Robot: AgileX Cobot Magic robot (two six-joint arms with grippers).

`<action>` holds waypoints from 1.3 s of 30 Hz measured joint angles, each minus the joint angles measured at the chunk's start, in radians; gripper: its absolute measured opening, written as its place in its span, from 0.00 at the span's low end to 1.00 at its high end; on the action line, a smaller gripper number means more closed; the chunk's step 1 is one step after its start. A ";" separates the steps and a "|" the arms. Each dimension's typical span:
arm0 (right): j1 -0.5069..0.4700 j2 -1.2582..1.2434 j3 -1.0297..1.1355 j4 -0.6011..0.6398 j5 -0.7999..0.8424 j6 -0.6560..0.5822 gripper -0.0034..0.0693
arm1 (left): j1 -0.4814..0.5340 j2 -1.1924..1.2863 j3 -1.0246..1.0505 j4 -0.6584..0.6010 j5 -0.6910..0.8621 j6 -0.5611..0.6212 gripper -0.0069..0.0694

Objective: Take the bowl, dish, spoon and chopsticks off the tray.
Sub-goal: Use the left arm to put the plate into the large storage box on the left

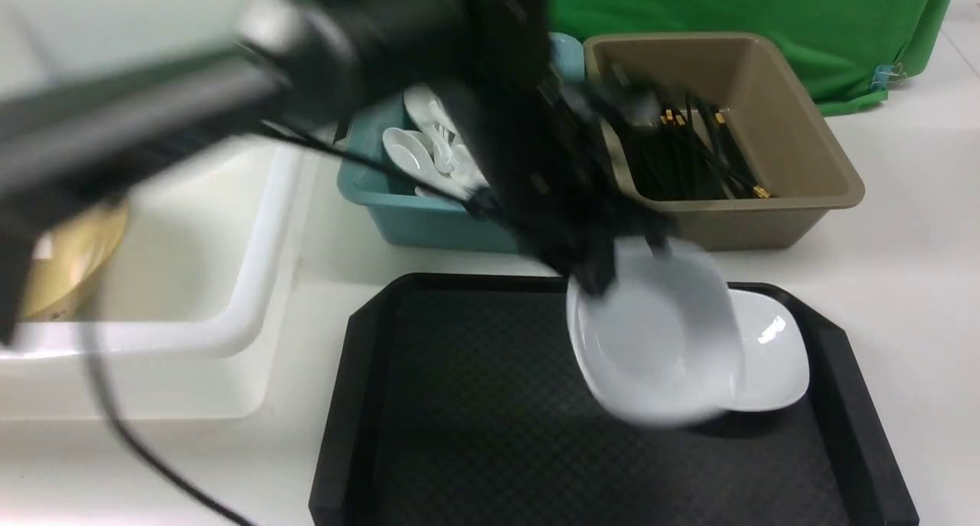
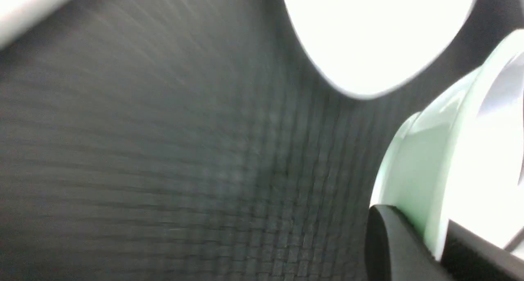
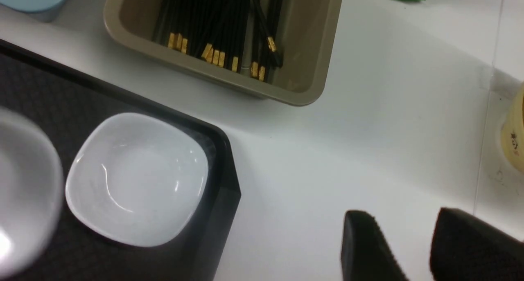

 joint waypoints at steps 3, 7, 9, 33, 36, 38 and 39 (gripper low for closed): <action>0.000 0.000 0.000 0.000 -0.006 0.001 0.37 | 0.175 -0.128 -0.005 -0.014 0.007 0.000 0.11; 0.000 0.000 0.000 0.000 -0.014 0.001 0.37 | 0.492 -0.251 0.021 -0.013 0.013 0.000 0.11; 0.000 0.000 0.000 0.000 -0.015 0.001 0.37 | 0.589 -0.272 0.049 -0.008 0.004 0.000 0.11; 0.000 0.000 0.000 0.000 -0.019 0.001 0.37 | 0.767 0.132 0.200 -0.199 -0.623 -0.038 0.11; 0.000 0.000 0.000 0.000 -0.018 0.001 0.37 | 0.766 0.167 0.194 -0.162 -0.629 -0.084 0.13; 0.000 0.000 0.000 0.000 -0.018 0.001 0.37 | 0.766 0.183 0.194 -0.154 -0.626 -0.090 0.18; 0.000 0.000 0.000 0.000 -0.018 0.001 0.37 | 0.766 0.187 0.194 -0.152 -0.622 -0.090 0.19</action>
